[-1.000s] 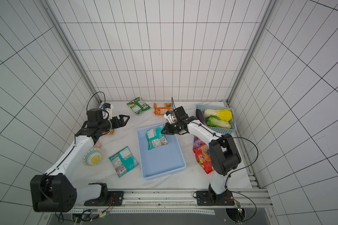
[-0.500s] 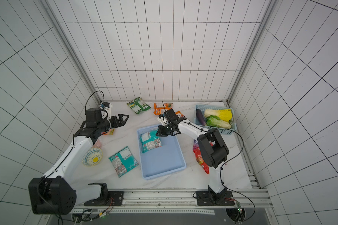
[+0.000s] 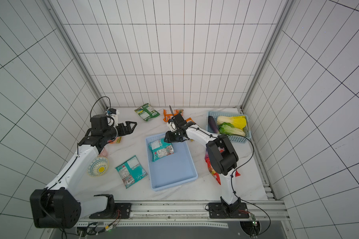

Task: Put the candies in the basket
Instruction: Place the candy in the basket, then pick up the candy at the center of the board.

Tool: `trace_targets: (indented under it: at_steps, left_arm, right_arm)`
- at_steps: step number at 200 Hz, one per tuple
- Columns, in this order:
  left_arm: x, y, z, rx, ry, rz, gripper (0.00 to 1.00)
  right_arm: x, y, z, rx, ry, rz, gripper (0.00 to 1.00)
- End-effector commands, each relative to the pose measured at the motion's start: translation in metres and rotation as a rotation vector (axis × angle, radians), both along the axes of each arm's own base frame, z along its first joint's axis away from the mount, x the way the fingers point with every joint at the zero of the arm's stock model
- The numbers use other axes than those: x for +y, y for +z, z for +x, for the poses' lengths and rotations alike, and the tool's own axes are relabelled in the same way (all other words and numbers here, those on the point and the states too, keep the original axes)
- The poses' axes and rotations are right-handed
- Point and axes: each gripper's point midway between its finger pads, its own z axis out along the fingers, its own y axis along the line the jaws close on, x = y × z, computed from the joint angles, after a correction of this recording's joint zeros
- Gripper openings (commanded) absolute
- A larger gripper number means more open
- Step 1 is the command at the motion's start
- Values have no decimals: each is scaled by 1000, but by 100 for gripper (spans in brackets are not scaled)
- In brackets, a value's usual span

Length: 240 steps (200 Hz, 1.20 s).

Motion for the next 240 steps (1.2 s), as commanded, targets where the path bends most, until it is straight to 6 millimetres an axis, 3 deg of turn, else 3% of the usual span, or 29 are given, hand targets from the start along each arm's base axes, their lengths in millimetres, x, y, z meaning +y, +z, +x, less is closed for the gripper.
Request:
trace_targets:
  at_steps: [1,30,79,137,160,195,240]
  left_arm:
    - [0,16,-1,-42,-6,9,97]
    - [-1,12,-2,-46,-17,18,98]
    - [-3,13,-5,-57,-46,38,98]
    - [-3,17,-8,-59,-68,77,98]
    - [-3,20,-8,-67,-73,95,98]
    - [0,17,-10,-66,-81,116,98]
    - [2,17,-13,-71,-80,140,98]
  right_arm:
    - [-10,19,6,-78,-11,-82,51]
    - [-26,31,3,-120,-12,-134,62]
    - [-58,62,12,-227,-39,-260,64]
    - [-126,89,26,-269,-178,-376,64]
    - [-159,86,27,-253,-269,-415,65]
    - [-183,72,36,-235,-301,-468,66]
    - [-181,59,62,-232,-283,-533,66]
